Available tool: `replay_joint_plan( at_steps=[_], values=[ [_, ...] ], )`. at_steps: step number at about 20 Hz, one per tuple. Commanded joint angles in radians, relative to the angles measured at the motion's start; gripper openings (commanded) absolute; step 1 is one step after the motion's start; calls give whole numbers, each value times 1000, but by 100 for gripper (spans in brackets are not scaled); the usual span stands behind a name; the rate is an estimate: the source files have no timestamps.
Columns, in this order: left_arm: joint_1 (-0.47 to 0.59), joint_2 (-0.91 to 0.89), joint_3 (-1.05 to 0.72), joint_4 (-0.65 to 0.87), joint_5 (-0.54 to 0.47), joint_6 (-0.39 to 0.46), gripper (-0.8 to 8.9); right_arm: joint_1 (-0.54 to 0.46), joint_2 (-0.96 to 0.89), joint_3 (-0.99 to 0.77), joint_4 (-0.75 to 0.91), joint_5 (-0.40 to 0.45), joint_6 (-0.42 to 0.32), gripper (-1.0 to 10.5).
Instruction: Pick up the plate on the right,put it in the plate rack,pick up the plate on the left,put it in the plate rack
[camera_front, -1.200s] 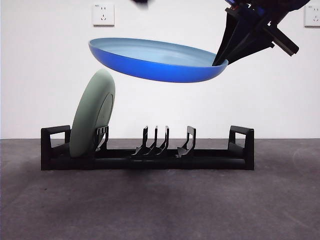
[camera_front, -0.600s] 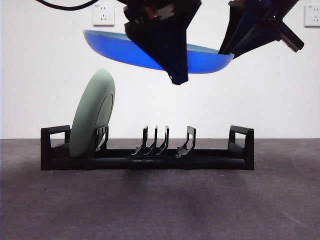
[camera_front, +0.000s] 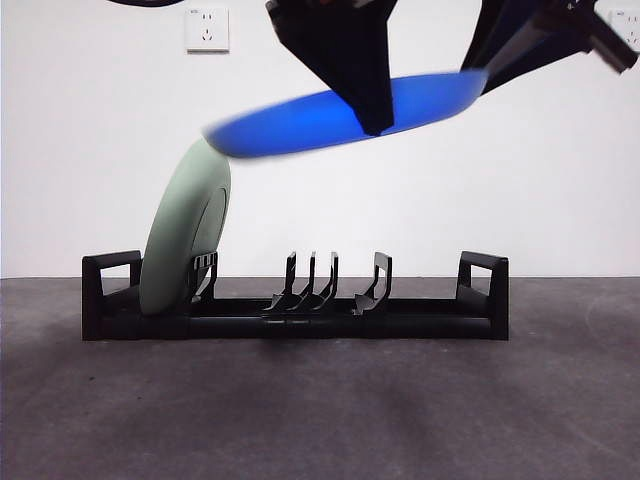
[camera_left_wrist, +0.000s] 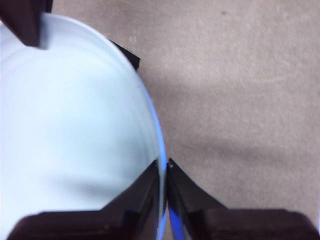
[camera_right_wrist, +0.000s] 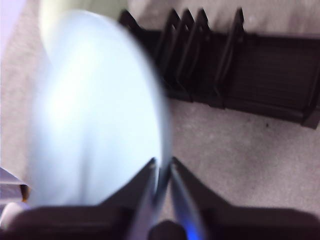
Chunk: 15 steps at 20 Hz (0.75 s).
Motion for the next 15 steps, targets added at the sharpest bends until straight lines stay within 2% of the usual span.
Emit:
replay_joint_plan(
  at_steps=[1,6,9,12,15],
  values=[
    [-8,12,-6,8,61,-33,-9,-23,-43,6,28,-1,-14,204],
    [-10,12,-6,126,216,-182,-9,-94,-158,6,63,214,-14,192],
    [24,12,-6,239,269,-272,-9,-104,-220,6,118,321,-14,187],
    [114,12,-6,357,350,-394,-9,-104,-252,6,138,399,-24,187],
    [253,13,-6,478,513,-547,-9,-104,-253,6,138,417,-24,187]
  ],
)
